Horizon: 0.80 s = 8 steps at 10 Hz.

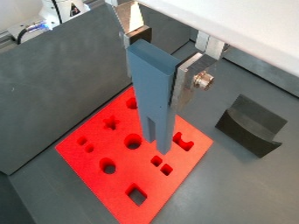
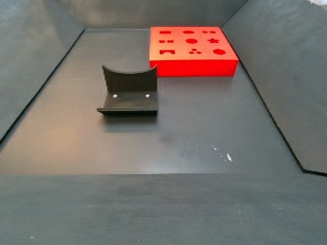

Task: Insert the double-square object.

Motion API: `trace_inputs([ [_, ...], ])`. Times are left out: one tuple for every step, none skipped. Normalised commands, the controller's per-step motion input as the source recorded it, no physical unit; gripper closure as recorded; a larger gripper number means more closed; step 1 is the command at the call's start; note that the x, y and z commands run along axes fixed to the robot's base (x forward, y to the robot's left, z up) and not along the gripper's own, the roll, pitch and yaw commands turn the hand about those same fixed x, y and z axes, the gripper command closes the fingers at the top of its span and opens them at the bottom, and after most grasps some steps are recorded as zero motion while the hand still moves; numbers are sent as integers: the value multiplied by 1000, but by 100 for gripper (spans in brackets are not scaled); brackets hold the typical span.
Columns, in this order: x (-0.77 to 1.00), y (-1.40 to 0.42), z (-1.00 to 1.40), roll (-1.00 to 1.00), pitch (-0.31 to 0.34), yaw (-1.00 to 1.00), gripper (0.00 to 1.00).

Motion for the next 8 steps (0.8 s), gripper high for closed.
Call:
trace_inputs([
  [0,46,9,-54,0,0,100],
  [0,-37,0,0,0,0,100],
  [460,0,-451,0,33,-23,100],
  [603,0,-771,-106,91,-69,100],
  [634,11,-734,-123,99,-137,100],
  [529,126,-789,-121,80,-103,100],
  [320,177,-591,-100,19,-40,100],
  [0,0,0,-9,0,0,100],
])
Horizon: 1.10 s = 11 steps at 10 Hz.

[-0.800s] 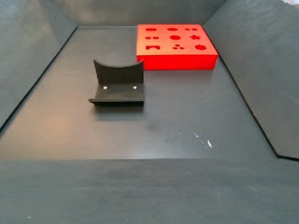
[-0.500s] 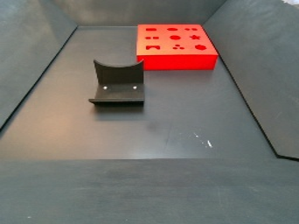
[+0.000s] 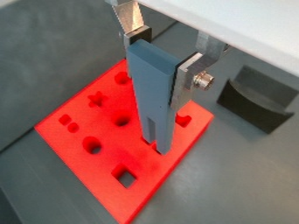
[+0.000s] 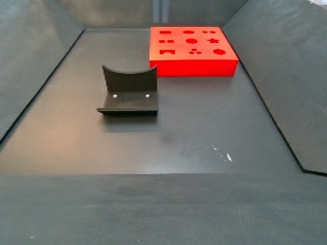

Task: Insert the double-square object.

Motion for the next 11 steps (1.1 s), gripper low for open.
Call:
trace_inputs([
  [0,11,-197,39,0,0,100],
  [-37,91,-391,111,-19,0,100],
  [-40,69,-237,96,0,0,100],
  [0,40,-194,96,0,0,100],
  [0,66,-174,87,0,-3,100],
  [-11,91,-189,80,0,-29,100],
  [-40,91,-257,71,-10,-29,100],
  [-80,71,-311,53,-41,-20,100],
  [-40,0,-274,11,-40,-14,100],
  [-40,0,-257,6,-40,-17,100],
  [-11,0,-237,0,-33,-17,100],
])
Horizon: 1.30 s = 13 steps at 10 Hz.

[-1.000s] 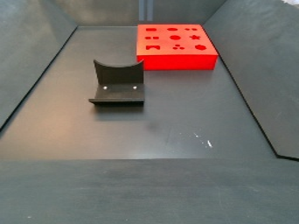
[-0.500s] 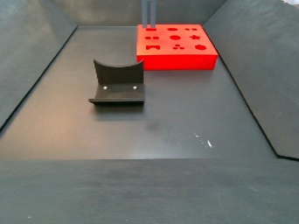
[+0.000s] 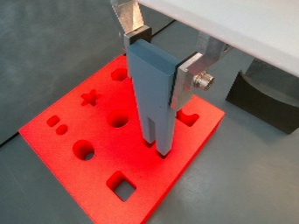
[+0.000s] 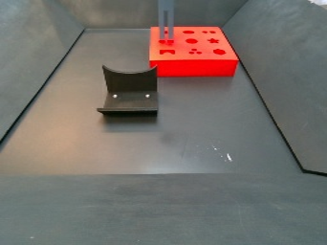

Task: Insert the double-square object.

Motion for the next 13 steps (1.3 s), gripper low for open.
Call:
trace_inputs([
  [0,0,-171,0,-11,0,100],
  [0,0,-183,0,0,0,100],
  [57,0,-194,0,0,0,100],
  [160,20,-234,0,0,37,100],
  [191,26,-231,0,0,37,100],
  [200,3,-237,0,0,31,100],
  [200,0,-234,0,0,31,100],
  [120,0,-240,0,0,0,100],
  [0,6,-454,97,-81,0,100],
  [0,49,-851,160,-91,0,100],
  [0,0,-1000,150,-17,0,100],
  [23,0,-1000,80,0,0,100],
  [0,0,-1000,69,-3,0,100],
])
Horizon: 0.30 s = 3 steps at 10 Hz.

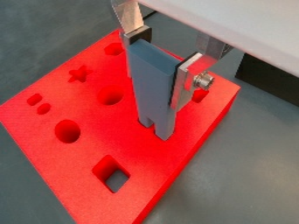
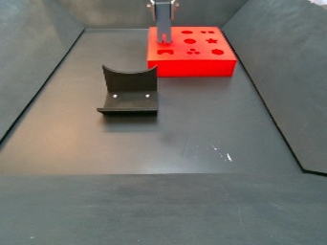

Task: Insert the double-square object.

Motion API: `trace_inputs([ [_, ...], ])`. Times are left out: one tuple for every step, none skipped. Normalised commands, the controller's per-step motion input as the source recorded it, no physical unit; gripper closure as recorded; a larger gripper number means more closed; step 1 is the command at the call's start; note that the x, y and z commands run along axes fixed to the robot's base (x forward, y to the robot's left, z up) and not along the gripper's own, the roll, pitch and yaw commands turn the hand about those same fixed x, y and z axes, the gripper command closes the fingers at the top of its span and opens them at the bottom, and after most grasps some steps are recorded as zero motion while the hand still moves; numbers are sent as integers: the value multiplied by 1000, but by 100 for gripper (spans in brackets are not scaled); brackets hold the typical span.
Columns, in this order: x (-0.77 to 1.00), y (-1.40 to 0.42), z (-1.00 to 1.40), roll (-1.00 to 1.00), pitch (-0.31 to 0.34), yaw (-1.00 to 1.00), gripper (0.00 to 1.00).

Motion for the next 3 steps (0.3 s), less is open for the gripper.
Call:
trace_inputs([
  [0,-69,-1000,66,-6,0,100],
  [0,51,0,-47,3,0,100],
  [0,0,0,0,0,0,100],
])
